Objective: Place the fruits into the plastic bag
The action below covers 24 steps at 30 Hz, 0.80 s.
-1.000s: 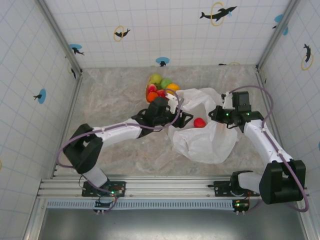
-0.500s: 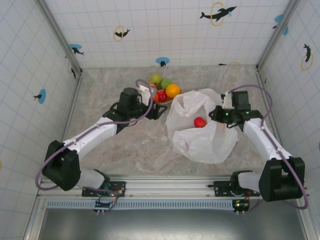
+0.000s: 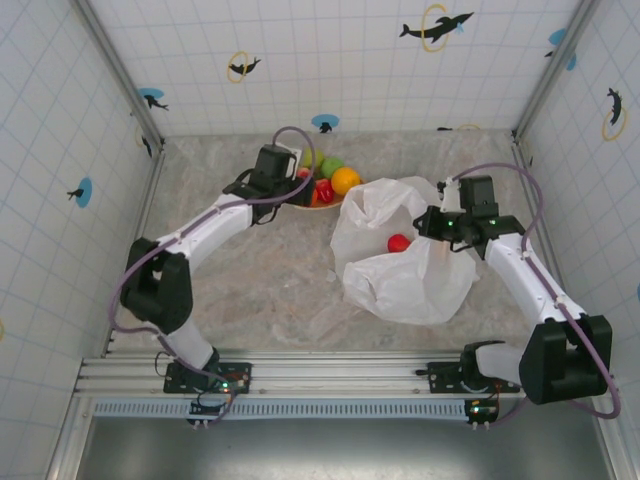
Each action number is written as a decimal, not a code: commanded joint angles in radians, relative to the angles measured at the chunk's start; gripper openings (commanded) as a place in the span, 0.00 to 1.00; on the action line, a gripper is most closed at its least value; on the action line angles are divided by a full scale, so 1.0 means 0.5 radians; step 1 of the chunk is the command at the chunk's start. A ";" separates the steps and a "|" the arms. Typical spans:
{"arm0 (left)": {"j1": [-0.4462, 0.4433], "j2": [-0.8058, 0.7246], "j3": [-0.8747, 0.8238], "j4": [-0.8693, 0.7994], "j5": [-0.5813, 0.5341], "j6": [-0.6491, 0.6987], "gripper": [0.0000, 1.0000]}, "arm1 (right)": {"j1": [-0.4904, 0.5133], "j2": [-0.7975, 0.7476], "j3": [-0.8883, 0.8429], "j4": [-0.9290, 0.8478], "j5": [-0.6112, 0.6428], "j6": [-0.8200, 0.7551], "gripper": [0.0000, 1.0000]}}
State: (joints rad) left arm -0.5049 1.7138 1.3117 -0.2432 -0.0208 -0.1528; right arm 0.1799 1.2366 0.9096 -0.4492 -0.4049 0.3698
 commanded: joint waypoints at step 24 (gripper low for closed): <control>0.016 0.822 0.732 -0.486 -0.063 0.184 0.84 | 0.025 -0.024 0.018 -0.043 0.120 -0.034 0.03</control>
State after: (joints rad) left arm -0.5018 2.0972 1.6390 -0.4446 -0.0395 -0.0784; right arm 0.1890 1.2366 0.9096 -0.4648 -0.3599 0.3641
